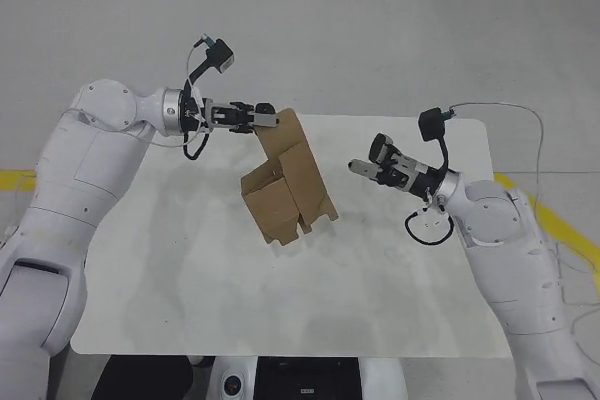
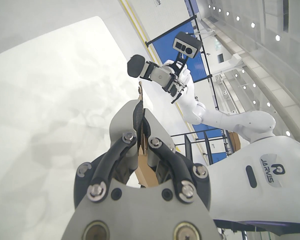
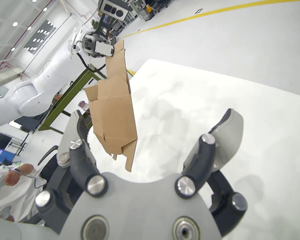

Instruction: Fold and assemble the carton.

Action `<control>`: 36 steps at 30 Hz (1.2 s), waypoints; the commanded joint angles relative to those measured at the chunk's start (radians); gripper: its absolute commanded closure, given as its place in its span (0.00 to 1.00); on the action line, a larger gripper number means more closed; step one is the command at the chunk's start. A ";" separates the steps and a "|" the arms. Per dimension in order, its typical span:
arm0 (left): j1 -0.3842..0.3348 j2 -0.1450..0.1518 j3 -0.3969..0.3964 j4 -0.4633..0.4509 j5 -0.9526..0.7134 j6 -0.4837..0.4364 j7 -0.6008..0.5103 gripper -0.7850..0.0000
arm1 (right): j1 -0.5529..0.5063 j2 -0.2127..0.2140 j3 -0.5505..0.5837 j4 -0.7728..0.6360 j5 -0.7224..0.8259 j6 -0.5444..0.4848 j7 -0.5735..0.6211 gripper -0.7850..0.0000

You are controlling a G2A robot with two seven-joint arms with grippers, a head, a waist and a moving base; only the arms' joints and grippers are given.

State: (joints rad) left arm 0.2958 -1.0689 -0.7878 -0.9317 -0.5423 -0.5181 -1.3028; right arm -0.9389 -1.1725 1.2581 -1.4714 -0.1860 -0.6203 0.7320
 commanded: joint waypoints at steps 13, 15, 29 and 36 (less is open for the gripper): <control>0.004 0.048 0.084 -0.132 -0.098 0.041 -0.041 1.00 | 0.175 -0.037 -0.235 0.197 0.260 -0.174 0.217 0.00; 0.006 0.054 0.093 -0.149 -0.102 0.040 -0.040 1.00 | 0.192 -0.042 -0.255 0.214 0.285 -0.193 0.226 0.00; 0.010 0.094 0.133 -0.224 -0.136 0.038 -0.038 1.00 | 0.244 -0.044 -0.379 0.245 0.472 -0.178 0.290 0.84; 0.005 0.113 0.151 -0.245 -0.140 0.026 -0.026 1.00 | 0.256 -0.030 -0.424 0.238 0.546 -0.173 0.295 1.00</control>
State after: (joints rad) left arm 0.3025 -0.9587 -0.6401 -1.1745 -0.6817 -0.4896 -1.3313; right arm -0.6839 -1.2049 0.8393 -1.2317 0.3453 -0.7910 1.0292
